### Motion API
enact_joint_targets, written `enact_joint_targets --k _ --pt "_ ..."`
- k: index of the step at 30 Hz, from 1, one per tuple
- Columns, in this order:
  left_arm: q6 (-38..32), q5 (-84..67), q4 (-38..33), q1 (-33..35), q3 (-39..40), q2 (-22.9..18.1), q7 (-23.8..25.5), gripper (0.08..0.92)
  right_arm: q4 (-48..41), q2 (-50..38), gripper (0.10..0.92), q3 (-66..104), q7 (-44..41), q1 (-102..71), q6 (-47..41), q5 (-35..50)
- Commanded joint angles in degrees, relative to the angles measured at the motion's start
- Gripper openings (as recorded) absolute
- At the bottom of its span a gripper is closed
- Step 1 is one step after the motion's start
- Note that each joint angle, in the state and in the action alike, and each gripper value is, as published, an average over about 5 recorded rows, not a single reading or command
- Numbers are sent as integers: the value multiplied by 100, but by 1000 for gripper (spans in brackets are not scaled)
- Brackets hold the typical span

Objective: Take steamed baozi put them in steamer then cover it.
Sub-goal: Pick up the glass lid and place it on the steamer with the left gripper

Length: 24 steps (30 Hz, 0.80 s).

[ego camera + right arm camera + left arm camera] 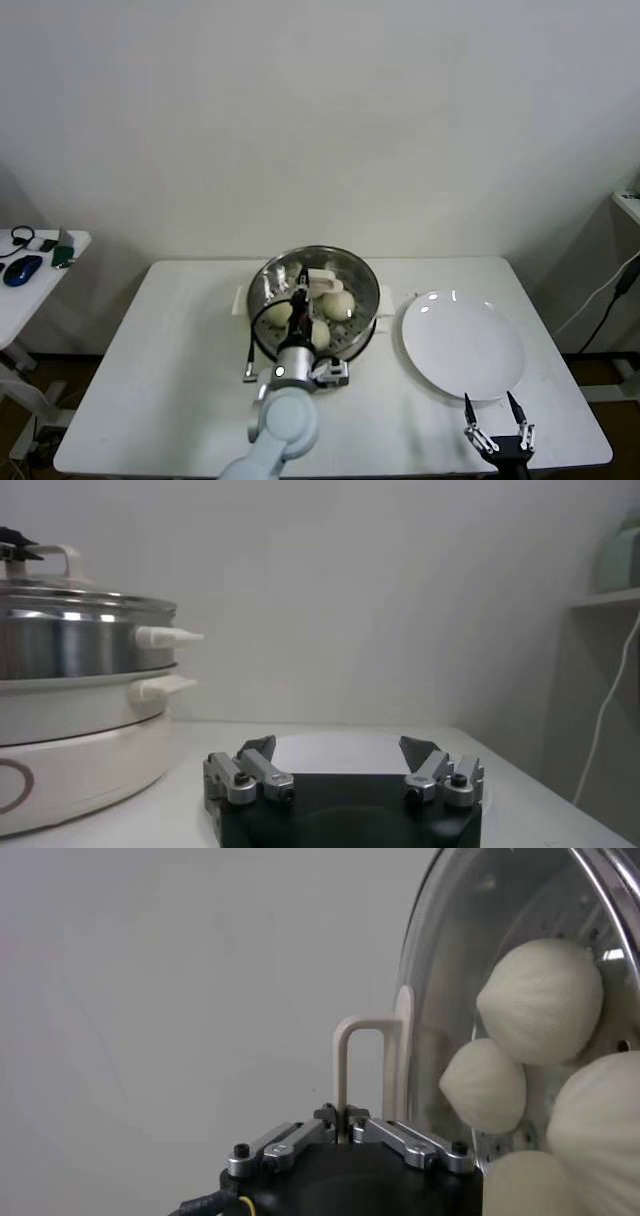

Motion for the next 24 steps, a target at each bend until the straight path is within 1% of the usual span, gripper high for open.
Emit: enact_joint_targets --k 1,12,18,21,24 --pt "46 64 163 -38 -4 -40 25 141 -2 2 823 16 -2 5 15 6" --pt "38 89 119 23 -47 52 58 141 0 4 823 16 -10 28 8 1" --pt "87 -397 -52 -33 24 127 108 148 35 -5 823 -15 -5 9 -52 25" --pt "122 -907 -201 -54 102 244 102 199 70 -13 823 -31 6 -4 -118 78" --pt "148 -1442 -430 -31 183 393 28 285 102 -25 823 -36 31 -10 -181 137"
